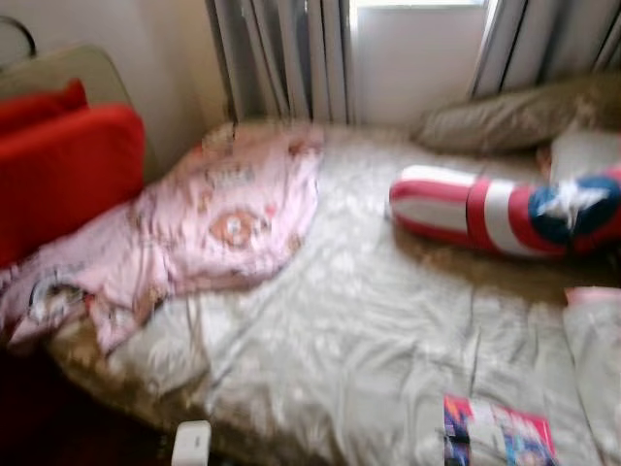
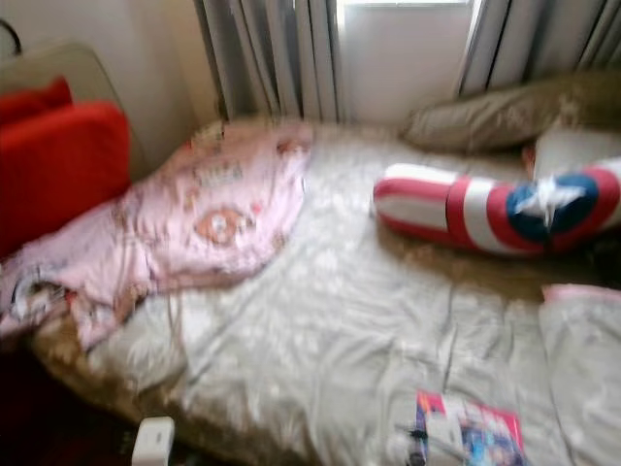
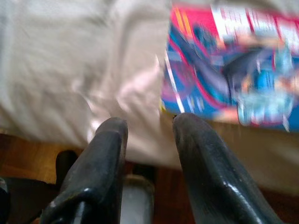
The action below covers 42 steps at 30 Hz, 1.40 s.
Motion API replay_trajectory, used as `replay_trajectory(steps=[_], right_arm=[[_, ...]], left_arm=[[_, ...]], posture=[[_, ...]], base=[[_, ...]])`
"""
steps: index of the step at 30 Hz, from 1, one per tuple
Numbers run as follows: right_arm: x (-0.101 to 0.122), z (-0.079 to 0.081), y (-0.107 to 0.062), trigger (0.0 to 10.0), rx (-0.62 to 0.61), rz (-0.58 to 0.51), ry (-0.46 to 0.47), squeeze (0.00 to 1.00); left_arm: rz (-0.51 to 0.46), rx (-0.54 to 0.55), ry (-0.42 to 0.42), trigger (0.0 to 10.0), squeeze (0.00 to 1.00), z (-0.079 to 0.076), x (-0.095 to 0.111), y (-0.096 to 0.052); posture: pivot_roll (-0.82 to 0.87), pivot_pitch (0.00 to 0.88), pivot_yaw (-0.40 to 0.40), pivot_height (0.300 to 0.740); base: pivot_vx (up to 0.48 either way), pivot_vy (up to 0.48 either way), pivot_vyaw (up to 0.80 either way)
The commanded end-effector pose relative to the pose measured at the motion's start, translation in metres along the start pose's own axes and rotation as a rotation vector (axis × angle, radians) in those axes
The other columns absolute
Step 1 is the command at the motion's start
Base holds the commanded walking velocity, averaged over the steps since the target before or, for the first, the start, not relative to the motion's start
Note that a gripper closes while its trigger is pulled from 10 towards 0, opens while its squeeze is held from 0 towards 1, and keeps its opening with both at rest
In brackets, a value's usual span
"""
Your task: Clean up the room
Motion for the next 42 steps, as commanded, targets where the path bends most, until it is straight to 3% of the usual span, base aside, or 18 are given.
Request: replay_trajectory(steps=[1, 7, 15, 21, 30, 34, 42], right_arm=[[-0.003, 0.0, 0.0, 10.0, -0.006, 0.016, 0.009, 0.0], [-0.006, 0.002, -0.001, 10.0, 0.003, 0.019, 0.004, 0.0], [-0.011, -0.009, -0.004, 10.0, -0.008, 0.024, 0.002, 0.0], [-0.008, -0.011, -0.003, 10.0, -0.008, 0.018, -0.006, 0.0], [-0.003, 0.005, 0.0, 10.0, 0.007, 0.009, -0.006, 0.0], [-0.001, 0.008, 0.001, 10.0, 0.01, 0.008, -0.006, 0.0], [0.006, 0.014, 0.003, 10.0, 0.01, 0.002, -0.003, 0.0]], left_arm=[[0.014, -0.002, 0.002, 10.0, 0.0, 0.004, -0.004, -0.001], [0.016, 0.004, -0.001, 10.0, 0.0, 0.011, -0.005, -0.003], [0.027, 0.005, -0.005, 10.0, 0.0, 0.01, -0.007, -0.003], [0.032, -0.017, -0.001, 10.0, 0.0, -0.016, -0.004, 0.002], [0.018, -0.037, 0.003, 10.0, 0.0, -0.039, 0.007, 0.007], [0.015, -0.04, 0.006, 10.0, 0.0, -0.044, 0.01, 0.008], [0.021, -0.027, 0.008, 10.0, 0.0, -0.033, 0.005, 0.006]], posture=[[-0.02, 0.0, 0.061, 0.74], [-0.01, 0.0, 0.059, 0.74], [-0.01, 0.0, 0.058, 0.74], [-0.01, 0.0, 0.058, 0.74], [-0.01, 0.0, 0.057, 0.74], [-0.01, 0.0, 0.058, 0.74], [-0.01, 0.0, 0.06, 0.74]], base=[[0.0, 0.292, 0.0], [0.0, 0.303, 0.0], [0.0, 0.313, 0.0], [0.0, 0.313, 0.0], [0.0, 0.306, 0.0], [0.0, 0.309, 0.0], [0.0, 0.308, 0.0]])
Point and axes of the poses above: a point about 5 cm out from each wrist's last joint towards the gripper, its own y axis pointing out of the wrist towards the gripper, its own x axis along the axis of the wrist's last joint, z = x × y, the point moved 2 cm from there along y, pointing out of the wrist towards the gripper, and after that the axes turned 1 degree about -y, right-handed, at the moved point
